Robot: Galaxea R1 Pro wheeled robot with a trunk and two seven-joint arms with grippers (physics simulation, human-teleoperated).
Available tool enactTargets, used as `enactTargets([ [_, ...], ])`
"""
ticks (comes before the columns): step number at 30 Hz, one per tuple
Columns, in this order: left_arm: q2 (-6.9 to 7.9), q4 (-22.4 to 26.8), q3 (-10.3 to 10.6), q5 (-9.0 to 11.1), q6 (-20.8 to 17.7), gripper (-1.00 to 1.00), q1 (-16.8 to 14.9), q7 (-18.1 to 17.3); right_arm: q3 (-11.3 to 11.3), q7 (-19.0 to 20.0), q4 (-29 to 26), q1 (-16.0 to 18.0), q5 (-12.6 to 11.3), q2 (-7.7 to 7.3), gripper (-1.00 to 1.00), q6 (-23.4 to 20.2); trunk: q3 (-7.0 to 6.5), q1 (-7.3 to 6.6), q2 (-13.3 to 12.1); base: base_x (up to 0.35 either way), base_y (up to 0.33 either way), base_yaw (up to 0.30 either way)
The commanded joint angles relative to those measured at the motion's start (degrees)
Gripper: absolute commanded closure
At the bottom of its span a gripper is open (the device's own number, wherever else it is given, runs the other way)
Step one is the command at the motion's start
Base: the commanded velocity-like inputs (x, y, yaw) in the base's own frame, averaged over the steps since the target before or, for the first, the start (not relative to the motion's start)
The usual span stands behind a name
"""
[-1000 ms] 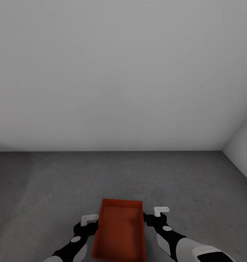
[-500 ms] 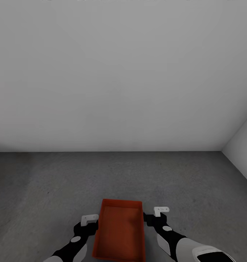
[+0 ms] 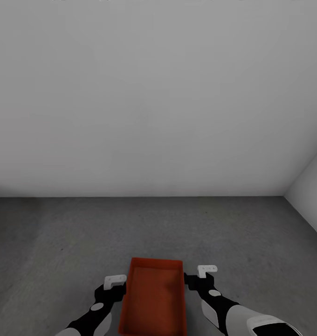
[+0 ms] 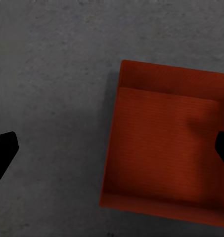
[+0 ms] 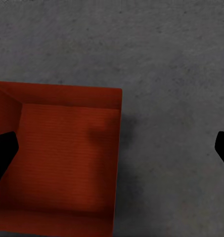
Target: Move the two storage containers from the living room to the garage. In the garage, place one container on the floor and stack the other container on top of it (either order is fine).
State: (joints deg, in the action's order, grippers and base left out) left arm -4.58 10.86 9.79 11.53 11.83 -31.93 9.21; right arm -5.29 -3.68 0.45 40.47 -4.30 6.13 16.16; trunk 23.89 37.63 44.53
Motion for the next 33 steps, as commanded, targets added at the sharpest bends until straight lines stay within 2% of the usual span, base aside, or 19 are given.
enactTargets([
  [1, 0.01, -0.05, 0.5, 0.52, 0.21, -1.0, -0.02, 0.28, -0.5, -0.19, 0.07, 0.05, -0.44, 0.02, -1.0, 0.19, -0.03, 0.01, 0.05, 0.0, 0.0, 0.0],
  [7, 0.01, -0.08, 0.5, 0.53, 0.66, -1.0, -0.04, 0.28, -0.5, -0.26, 0.07, 0.05, -0.44, 0.02, -1.0, 0.19, -0.58, 0.01, 0.05, 0.0, 0.0, 0.0],
  [16, -0.07, -0.78, 0.5, 0.59, 3.45, -1.0, -0.03, 0.28, -0.51, -0.24, 0.07, 0.05, -0.44, 0.02, -1.0, 0.19, -1.41, 0.01, 0.05, 0.0, 0.0, 0.0],
  [33, -0.08, -0.84, 0.52, 0.6, 3.64, -1.0, -0.03, 0.28, -0.47, -0.24, 0.07, 0.05, -0.44, 0.02, -1.0, 0.19, -2.97, 0.01, 0.05, 0.0, 0.0, 0.0],
])
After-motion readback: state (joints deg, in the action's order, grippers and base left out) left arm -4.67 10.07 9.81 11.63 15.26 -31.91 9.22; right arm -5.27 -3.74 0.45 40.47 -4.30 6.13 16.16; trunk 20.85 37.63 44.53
